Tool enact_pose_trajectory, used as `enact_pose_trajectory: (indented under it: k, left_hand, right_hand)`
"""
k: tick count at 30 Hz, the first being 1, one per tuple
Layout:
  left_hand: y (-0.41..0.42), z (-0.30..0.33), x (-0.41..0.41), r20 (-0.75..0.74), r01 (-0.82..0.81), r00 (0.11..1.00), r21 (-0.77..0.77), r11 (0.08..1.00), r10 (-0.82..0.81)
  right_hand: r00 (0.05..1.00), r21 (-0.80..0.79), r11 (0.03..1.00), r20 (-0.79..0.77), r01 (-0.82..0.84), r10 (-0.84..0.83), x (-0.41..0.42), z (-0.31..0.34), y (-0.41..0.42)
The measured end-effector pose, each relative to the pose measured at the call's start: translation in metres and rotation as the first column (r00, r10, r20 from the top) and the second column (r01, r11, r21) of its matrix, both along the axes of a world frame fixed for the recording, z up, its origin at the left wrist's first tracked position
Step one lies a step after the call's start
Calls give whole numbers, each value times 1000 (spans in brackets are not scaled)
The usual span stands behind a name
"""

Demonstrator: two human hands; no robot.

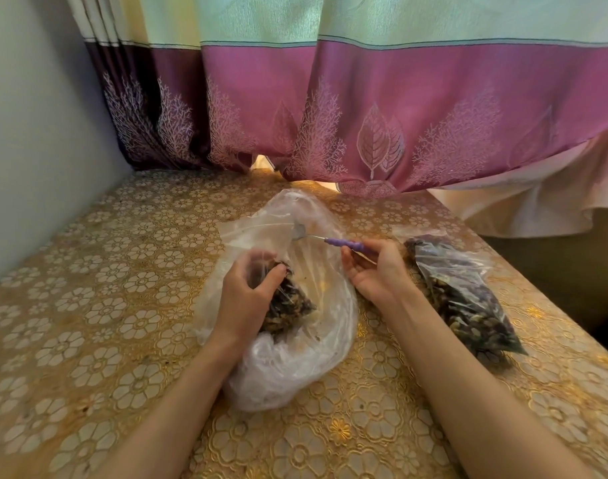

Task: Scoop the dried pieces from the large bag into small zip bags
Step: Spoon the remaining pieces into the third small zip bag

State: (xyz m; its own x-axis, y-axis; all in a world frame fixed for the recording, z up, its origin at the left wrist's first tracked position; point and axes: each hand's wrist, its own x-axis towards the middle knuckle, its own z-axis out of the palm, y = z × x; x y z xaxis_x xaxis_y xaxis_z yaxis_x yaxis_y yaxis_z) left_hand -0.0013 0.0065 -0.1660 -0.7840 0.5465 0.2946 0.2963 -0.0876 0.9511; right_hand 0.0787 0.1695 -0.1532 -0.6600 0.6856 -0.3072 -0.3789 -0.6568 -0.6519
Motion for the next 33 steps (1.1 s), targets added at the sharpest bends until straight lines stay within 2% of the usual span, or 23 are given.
enact_pose_trajectory:
  k: [8,19,22,26,29,33]
  left_hand:
    - [0,-2,-2,33,-6,999,5,1000,6]
    - [0,-2,-3,34,3,999,-21,1000,-2]
    - [0,-3,-3,17,11,1000,-34,999,-11]
    - [0,-5,-3,-18,36,999,-58,998,-37]
    - [0,-5,-3,-25,43,999,-61,997,-45]
    - [0,-5,-5,-16,50,999,-69,996,-51]
  right_hand:
    - [993,60,997,108,39,-45,3,2,-2]
    - [948,372,922,242,106,-207,17,11,-3]
    - [954,451,886,205,108,-221,24,17,-3]
    - [979,529,838,58,135,-195,33,37,-4]
    - [985,538,827,-48,165,-165,35,54,-9]
    - [991,601,788,-106,134,-87,36,68,-17]
